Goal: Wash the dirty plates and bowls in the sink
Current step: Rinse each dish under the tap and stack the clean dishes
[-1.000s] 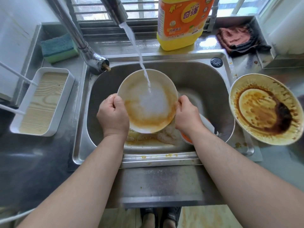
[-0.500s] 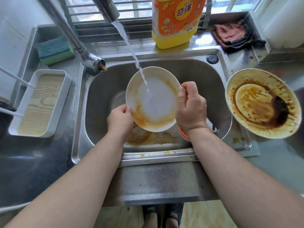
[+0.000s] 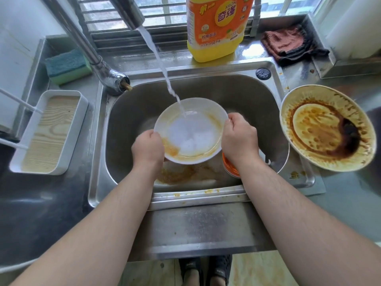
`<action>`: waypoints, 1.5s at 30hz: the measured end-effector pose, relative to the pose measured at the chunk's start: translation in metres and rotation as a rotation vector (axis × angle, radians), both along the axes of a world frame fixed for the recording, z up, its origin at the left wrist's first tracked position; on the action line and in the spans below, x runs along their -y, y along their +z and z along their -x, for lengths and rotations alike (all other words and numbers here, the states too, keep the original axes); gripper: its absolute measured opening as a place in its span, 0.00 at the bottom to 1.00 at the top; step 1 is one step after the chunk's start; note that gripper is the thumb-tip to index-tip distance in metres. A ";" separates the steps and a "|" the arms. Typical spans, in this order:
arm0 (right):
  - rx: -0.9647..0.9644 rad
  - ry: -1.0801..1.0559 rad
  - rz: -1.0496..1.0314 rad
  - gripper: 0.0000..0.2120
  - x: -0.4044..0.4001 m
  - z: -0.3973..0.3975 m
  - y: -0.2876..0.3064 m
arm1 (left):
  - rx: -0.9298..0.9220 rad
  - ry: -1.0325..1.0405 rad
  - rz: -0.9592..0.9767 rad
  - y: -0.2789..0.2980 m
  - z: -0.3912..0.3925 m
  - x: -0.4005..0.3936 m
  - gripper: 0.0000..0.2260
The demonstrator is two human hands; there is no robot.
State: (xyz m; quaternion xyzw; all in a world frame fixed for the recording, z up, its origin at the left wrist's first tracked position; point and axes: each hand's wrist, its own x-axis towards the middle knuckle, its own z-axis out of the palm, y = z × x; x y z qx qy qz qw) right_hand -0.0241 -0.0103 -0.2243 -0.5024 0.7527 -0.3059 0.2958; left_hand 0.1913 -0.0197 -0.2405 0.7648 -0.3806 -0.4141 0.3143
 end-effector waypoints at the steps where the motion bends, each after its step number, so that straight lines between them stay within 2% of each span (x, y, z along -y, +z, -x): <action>1: -0.011 0.021 -0.093 0.15 0.002 0.000 -0.002 | 0.000 0.044 0.063 0.004 0.001 -0.001 0.20; 4: -0.019 0.096 -0.272 0.15 0.006 -0.006 -0.008 | -0.106 0.125 0.202 0.010 0.001 -0.005 0.24; 7: -0.009 0.128 -0.299 0.15 0.005 -0.011 -0.013 | -0.218 0.161 0.308 0.013 -0.001 -0.004 0.18; 10: 0.110 0.097 -0.331 0.20 0.005 -0.014 -0.015 | -0.366 0.215 0.363 0.013 -0.003 -0.002 0.12; 15: 0.310 0.034 -0.429 0.19 0.010 -0.019 -0.019 | -0.457 0.259 0.341 0.019 -0.002 -0.005 0.16; 19: 0.447 0.036 -0.502 0.17 0.010 -0.023 -0.016 | -0.615 0.058 0.330 0.022 0.001 -0.007 0.23; 22: 0.541 0.039 -0.557 0.16 0.011 -0.025 -0.015 | -0.592 -0.111 0.311 0.017 0.004 -0.010 0.33; 24: 0.576 0.036 -0.601 0.15 0.010 -0.024 -0.010 | -0.544 -0.143 0.326 0.015 0.004 -0.010 0.36; 29: 0.576 0.082 -0.629 0.13 0.007 -0.024 -0.004 | -0.556 0.074 0.438 0.019 -0.002 -0.008 0.25; 34: 0.506 -0.007 -0.522 0.14 0.016 -0.021 -0.026 | -0.633 0.157 0.290 0.017 -0.003 -0.007 0.13; 37: 0.509 -0.075 -0.535 0.12 0.022 -0.019 -0.032 | -0.737 0.135 0.167 0.019 -0.001 -0.006 0.14; 40: 0.511 -0.064 -0.529 0.13 0.022 -0.019 -0.029 | -0.739 0.095 0.196 0.016 -0.002 -0.003 0.18; 43: 0.704 -0.220 -0.595 0.14 0.020 -0.019 -0.027 | -0.692 0.150 0.217 0.018 -0.003 -0.004 0.23; 45: 0.763 -0.221 -0.642 0.15 0.019 -0.020 -0.024 | -0.658 0.123 0.223 0.020 -0.001 -0.008 0.23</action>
